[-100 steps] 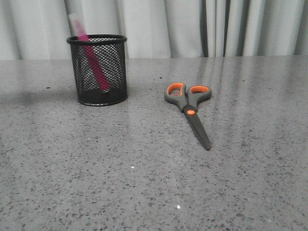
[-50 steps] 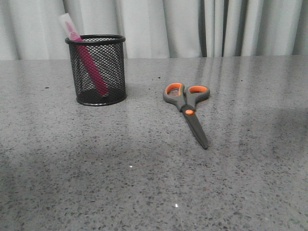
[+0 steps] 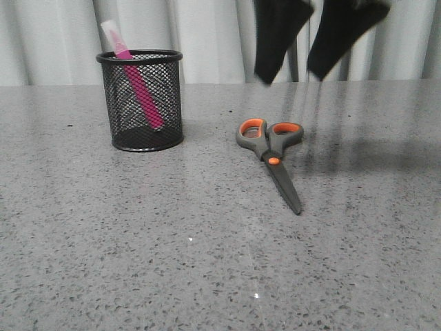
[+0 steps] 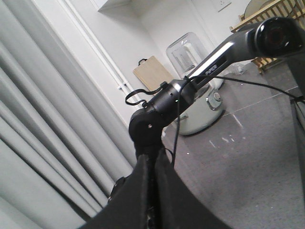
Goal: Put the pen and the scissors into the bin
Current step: 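Lower the right gripper onto the scissors handles, then close the right gripper on the scissors handles and lift them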
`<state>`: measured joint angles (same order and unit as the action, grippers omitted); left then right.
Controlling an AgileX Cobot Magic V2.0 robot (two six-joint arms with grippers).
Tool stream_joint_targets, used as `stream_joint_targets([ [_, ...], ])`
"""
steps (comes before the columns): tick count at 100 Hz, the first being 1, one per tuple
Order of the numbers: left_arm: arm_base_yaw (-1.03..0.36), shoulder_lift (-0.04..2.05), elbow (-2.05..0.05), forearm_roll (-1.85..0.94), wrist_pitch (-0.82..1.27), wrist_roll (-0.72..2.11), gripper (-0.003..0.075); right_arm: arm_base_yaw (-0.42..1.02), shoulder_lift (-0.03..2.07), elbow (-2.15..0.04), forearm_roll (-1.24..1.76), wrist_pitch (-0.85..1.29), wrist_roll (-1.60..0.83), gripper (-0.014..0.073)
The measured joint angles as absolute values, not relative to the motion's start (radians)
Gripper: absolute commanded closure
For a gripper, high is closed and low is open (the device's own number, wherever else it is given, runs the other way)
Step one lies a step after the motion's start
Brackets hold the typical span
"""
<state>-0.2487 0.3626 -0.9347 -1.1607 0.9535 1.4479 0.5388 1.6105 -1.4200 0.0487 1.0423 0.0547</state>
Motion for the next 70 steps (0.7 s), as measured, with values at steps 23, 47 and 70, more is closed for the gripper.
stream_joint_targets([
  [23,-0.292,0.319,-0.883,-1.231,0.954,1.413,0.0739,0.539,1.741,-1.422,0.044,1.044,0.174,0.0151],
  [47,-0.361,0.29,-0.883,-1.245,0.954,1.411,0.0739,0.551,1.803,-1.466,0.035,1.042,0.251,0.0151],
  [70,-0.367,0.283,-0.883,-1.247,0.956,1.401,0.0739,0.594,1.866,-1.537,-0.061,1.072,0.327,0.0151],
])
